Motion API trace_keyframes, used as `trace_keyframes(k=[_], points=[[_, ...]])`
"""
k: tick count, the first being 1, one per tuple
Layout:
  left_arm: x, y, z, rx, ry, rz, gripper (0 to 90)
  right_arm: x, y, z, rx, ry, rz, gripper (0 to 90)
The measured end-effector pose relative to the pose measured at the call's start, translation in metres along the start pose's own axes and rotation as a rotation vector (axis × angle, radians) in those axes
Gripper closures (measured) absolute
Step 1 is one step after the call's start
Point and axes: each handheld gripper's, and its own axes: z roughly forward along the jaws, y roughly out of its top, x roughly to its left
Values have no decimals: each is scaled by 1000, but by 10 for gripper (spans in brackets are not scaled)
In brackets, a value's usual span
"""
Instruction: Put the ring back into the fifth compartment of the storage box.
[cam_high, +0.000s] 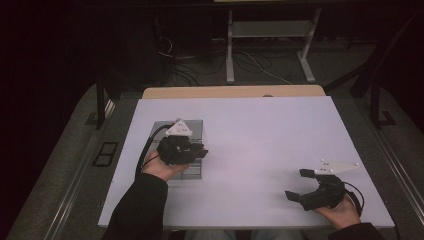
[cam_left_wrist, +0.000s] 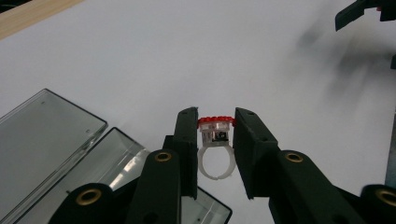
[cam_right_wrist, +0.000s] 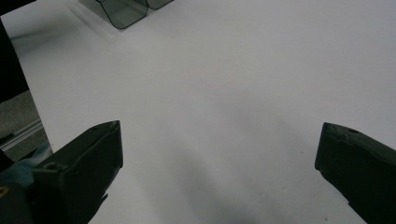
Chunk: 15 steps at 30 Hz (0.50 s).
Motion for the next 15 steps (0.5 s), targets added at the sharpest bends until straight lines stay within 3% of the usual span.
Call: trace_keyframes(k=[15], points=[[18, -11, -17, -8, 40, -39, 702, 0, 0, 1, 0, -3, -1, 3]])
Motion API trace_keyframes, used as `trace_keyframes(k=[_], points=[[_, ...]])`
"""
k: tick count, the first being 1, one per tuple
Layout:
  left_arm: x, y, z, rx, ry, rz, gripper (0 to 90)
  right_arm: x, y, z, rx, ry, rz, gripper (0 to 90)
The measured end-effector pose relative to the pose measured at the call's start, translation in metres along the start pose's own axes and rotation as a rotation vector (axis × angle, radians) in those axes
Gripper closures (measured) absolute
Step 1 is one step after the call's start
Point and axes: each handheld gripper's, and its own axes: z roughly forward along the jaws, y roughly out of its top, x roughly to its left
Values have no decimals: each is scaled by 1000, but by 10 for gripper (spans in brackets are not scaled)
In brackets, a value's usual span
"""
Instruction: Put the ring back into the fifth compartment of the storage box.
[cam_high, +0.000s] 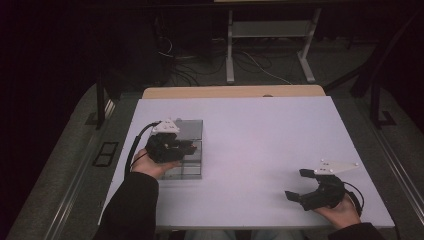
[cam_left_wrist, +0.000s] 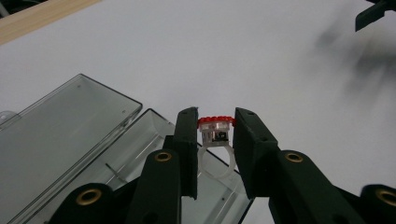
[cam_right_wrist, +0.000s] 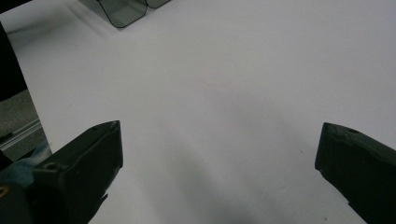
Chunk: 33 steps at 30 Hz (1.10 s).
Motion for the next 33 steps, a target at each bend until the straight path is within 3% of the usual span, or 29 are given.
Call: trace_keyframes(k=[33], points=[[44, -31, 7, 47, 95, -117, 701, 0, 0, 1, 8, 2, -5, 3]])
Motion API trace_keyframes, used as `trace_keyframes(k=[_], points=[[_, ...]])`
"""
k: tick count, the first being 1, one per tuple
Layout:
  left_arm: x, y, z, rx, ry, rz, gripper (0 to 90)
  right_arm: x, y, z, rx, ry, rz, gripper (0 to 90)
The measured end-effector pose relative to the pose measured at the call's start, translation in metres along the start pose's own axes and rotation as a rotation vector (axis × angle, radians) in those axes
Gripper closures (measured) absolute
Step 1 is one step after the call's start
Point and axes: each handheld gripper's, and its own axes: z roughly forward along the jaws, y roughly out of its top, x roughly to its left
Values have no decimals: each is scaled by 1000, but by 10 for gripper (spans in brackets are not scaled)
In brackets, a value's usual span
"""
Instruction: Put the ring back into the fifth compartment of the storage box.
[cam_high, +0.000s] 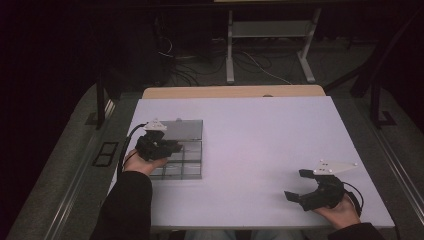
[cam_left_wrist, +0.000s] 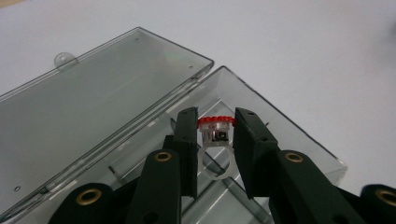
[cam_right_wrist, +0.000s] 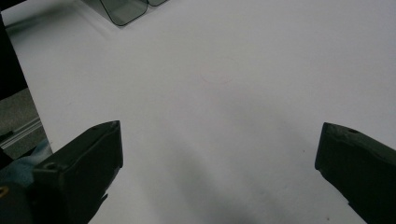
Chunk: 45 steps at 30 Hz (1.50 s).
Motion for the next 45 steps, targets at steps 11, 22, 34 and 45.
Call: trace_keyframes(k=[11, 22, 34, 45], points=[[13, -2, 13, 32, 37, -41, 701, 0, 0, 0, 4, 2, 3, 3], [26, -6, 25, 88, 64, -94, 697, 0, 0, 0, 1, 1, 1, 3], [28, -7, 20, 67, -1, -140, 609, -1, 0, -1, 0, -1, 2, 3], [17, -3, 5, 13, -84, -152, 373, -1, 0, 0, 1, 1, 3, 3]])
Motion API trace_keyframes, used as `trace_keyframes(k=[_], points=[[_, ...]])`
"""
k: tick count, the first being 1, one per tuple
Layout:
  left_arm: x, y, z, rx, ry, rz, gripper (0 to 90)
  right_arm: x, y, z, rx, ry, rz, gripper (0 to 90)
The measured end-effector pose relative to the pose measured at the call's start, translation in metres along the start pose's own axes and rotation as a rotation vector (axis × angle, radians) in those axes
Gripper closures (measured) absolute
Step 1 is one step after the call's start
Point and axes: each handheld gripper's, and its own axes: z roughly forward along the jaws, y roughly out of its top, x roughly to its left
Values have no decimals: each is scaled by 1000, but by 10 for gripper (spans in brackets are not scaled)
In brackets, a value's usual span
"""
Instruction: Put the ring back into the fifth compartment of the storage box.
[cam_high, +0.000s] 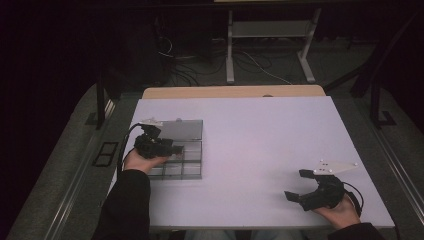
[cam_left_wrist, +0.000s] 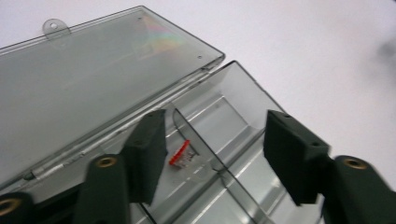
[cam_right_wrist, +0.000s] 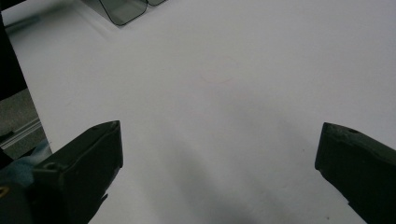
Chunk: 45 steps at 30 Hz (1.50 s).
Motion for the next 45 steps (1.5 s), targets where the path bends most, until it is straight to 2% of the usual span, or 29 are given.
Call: trace_keyframes(k=[9, 12, 15, 19, 31, 45], points=[[-10, -1, -16, -44, -40, -6, 161, 0, 0, 0, 3, 2, 4, 3], [-14, -3, -23, -81, -52, -21, 101, 0, 0, 0, -1, 0, 0, 3], [-19, -7, -27, -86, -45, -15, 6, 0, 0, 0, 0, -1, 1, 3], [-24, -15, -32, -126, -37, -6, 0, 0, 0, 0, -1, -3, 1, 3], [-41, -43, -38, -185, -31, 28, 0, 0, 0, 1, 2, -5, 4, 3], [-69, -65, -27, -199, -57, 109, 0, 0, 0, 1, 2, -6, 5, 3]])
